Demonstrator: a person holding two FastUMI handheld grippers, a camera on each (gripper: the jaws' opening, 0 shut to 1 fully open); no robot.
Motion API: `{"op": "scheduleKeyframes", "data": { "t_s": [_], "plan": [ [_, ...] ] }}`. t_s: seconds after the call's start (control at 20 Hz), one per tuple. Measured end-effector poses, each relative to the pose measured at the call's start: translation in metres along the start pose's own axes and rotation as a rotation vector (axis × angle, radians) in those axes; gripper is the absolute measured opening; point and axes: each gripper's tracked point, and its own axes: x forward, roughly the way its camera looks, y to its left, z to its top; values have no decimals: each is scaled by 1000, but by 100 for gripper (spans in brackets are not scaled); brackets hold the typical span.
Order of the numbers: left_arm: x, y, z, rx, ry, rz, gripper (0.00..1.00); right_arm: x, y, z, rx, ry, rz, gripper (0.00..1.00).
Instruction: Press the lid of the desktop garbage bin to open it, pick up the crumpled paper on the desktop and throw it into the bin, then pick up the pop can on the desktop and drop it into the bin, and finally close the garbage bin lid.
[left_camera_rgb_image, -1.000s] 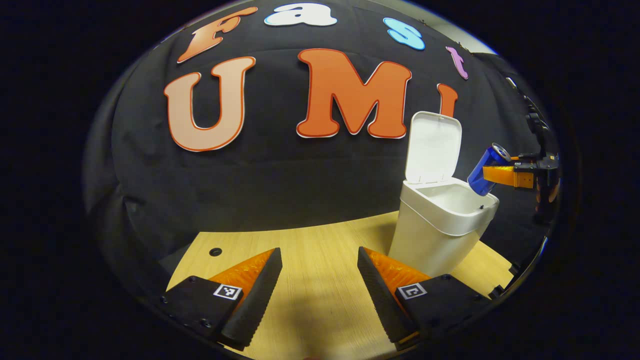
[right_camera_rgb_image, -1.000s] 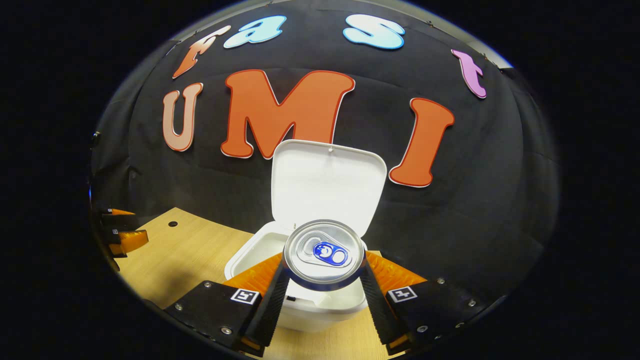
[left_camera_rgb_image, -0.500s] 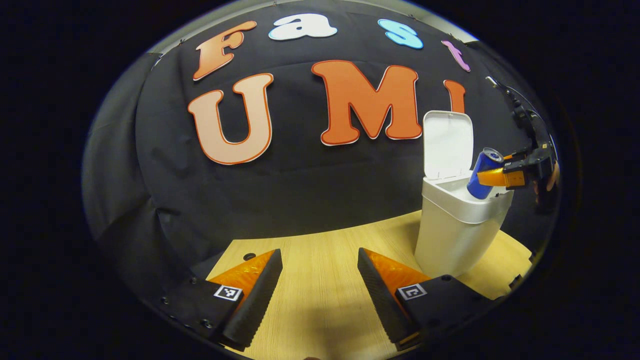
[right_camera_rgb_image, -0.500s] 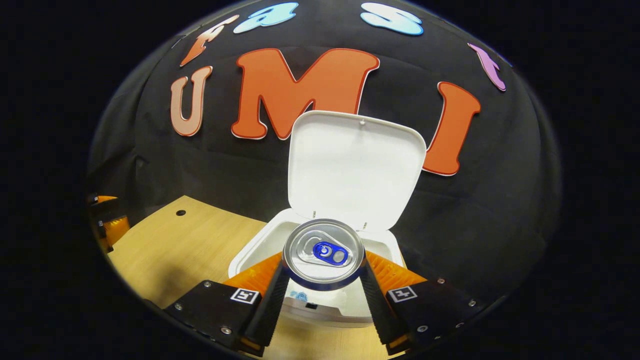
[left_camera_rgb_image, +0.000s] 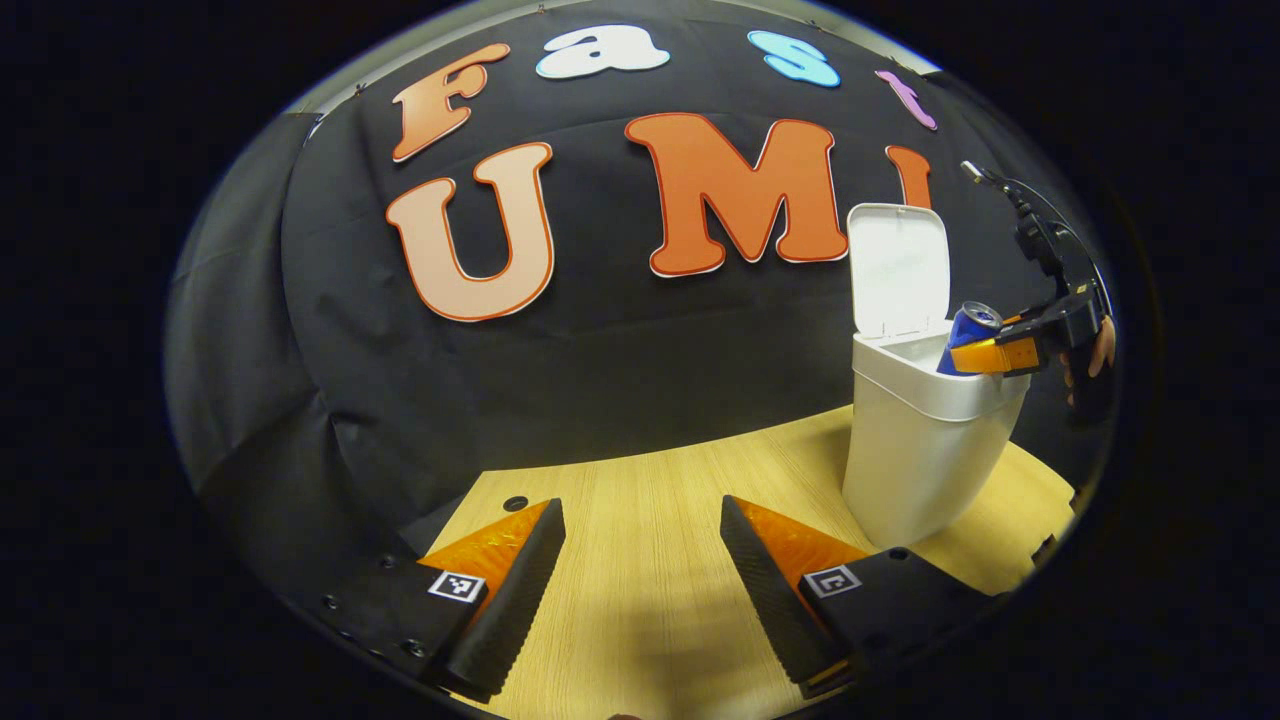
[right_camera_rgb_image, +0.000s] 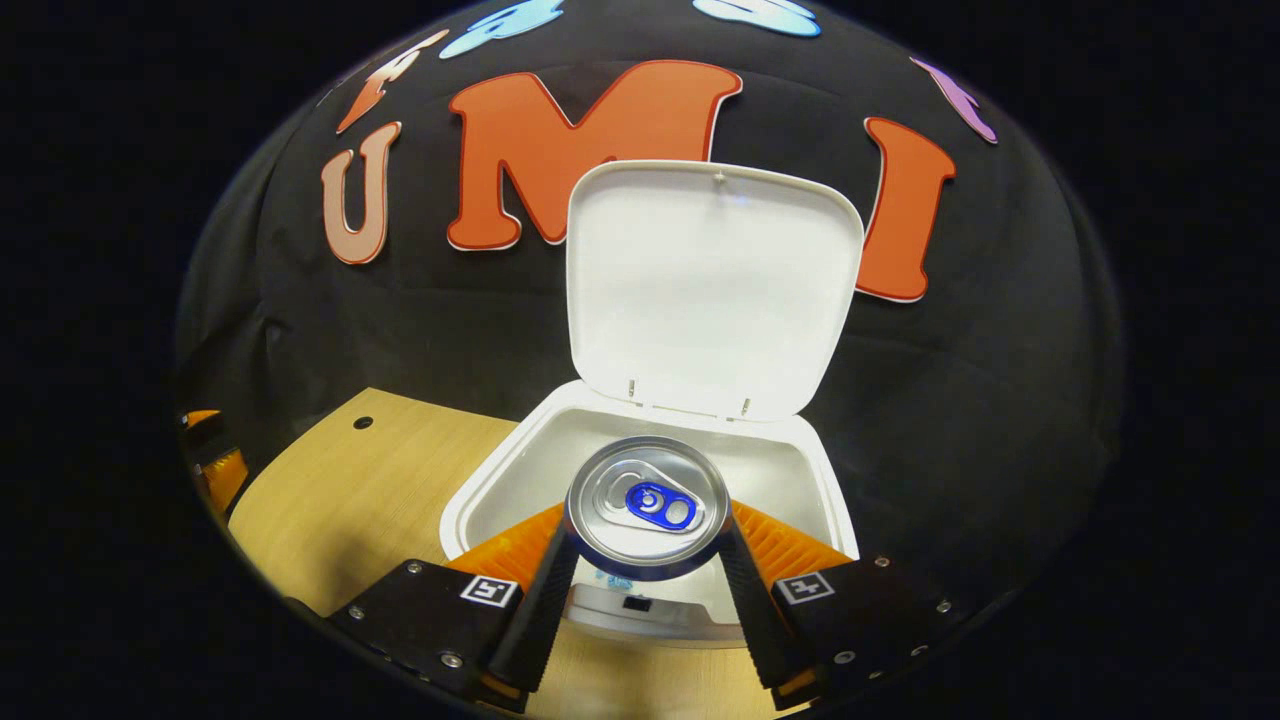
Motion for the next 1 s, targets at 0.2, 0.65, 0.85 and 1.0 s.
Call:
{"op": "scheduleKeyframes", "data": {
  "t_s": [0.2, 0.65, 0.85, 1.0],
  "plan": [
    [0, 0, -1, 0, 3, 2, 99, 5, -1, -5, 49, 17, 1, 79],
    [0, 0, -4, -9, 11, 0, 99, 8, -1, -10, 123, 38, 7, 82],
    [-1, 2, -4, -9, 7, 8, 100, 6, -5, -4, 104, 22, -6, 81],
    [-3, 2, -5, -15, 6, 12, 99, 3, -8, 11, 92, -8, -11, 81]
  ]
}}
